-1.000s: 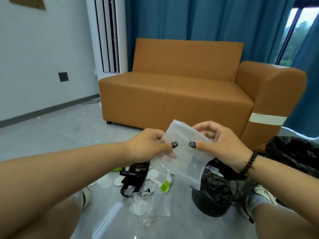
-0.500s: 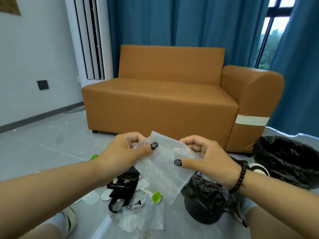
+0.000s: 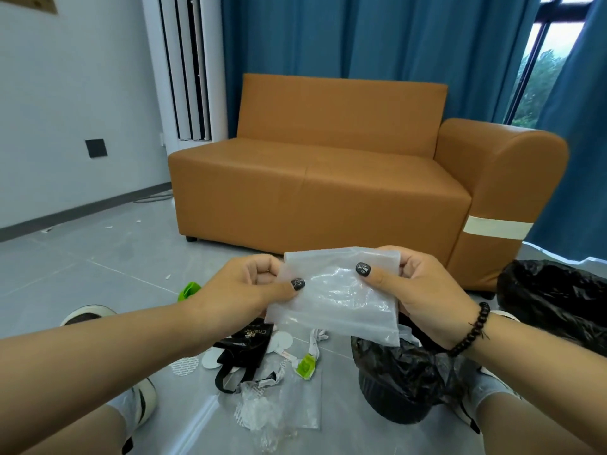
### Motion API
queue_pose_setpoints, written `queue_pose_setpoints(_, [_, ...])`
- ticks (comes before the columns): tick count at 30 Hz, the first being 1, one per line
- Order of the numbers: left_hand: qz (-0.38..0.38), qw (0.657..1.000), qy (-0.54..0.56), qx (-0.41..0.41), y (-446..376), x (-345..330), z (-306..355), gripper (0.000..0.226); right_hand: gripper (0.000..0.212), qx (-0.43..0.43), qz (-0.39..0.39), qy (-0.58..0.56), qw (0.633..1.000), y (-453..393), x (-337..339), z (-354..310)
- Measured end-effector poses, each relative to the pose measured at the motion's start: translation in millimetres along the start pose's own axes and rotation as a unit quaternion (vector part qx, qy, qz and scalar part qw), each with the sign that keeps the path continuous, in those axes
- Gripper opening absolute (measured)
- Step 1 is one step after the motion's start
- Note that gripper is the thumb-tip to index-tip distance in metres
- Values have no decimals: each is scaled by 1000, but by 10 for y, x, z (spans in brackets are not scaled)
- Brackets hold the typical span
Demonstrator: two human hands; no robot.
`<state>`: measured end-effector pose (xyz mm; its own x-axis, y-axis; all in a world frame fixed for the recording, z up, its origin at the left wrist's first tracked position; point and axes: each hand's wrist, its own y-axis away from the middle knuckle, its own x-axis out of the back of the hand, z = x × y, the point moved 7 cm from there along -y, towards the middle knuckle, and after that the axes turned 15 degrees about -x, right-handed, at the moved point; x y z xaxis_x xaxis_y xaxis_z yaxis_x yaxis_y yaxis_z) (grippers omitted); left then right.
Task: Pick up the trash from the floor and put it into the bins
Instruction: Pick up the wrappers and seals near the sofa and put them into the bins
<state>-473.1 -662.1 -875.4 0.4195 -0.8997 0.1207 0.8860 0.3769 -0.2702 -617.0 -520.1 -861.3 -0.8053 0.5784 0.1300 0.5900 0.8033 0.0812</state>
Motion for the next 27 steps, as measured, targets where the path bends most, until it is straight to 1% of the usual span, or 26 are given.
queue_pose_setpoints(2, [2, 1000, -7, -19, 20, 0, 56, 28, 39, 11, 6, 30, 999, -8, -55, -16])
queue_pose_setpoints(4, [-4, 999, -7, -41, 25, 8, 111, 25, 44, 20, 0, 65, 998, -11, -128, -43])
queue_pose_setpoints(8, [9, 998, 0, -60, 21, 53, 172, 21, 31, 13, -19, 76, 997, -37, -191, -50])
queue_pose_setpoints(12, [41, 998, 34, -42, -7, 155, 129, 29, 36, -2, -68, 24, 997, -55, -272, -24])
queue_pose_setpoints(16, [52, 996, 38, -58, -40, 150, 143, 32, 34, -21, -66, -27, 997, -33, -284, -39])
queue_pose_setpoints(20, [88, 992, 36, -85, -66, 207, 169, 28, 32, -49, -96, -73, 991, -44, -261, 10])
queue_pose_setpoints(22, [87, 992, 34, -84, -66, 233, 167, 29, 31, -47, -93, -61, 993, -46, -202, 20])
queue_pose_setpoints(25, [54, 994, 22, -94, -52, 207, 194, 26, 50, -21, -66, -29, 997, -14, -137, -25])
queue_pose_setpoints(26, [39, 994, 15, -98, -48, 184, 202, 23, 47, -5, -50, -18, 999, -2, -111, -41])
queue_pose_setpoints(27, [28, 994, 10, -102, -45, 168, 209, 21, 40, 12, -34, -10, 999, 12, -88, -64])
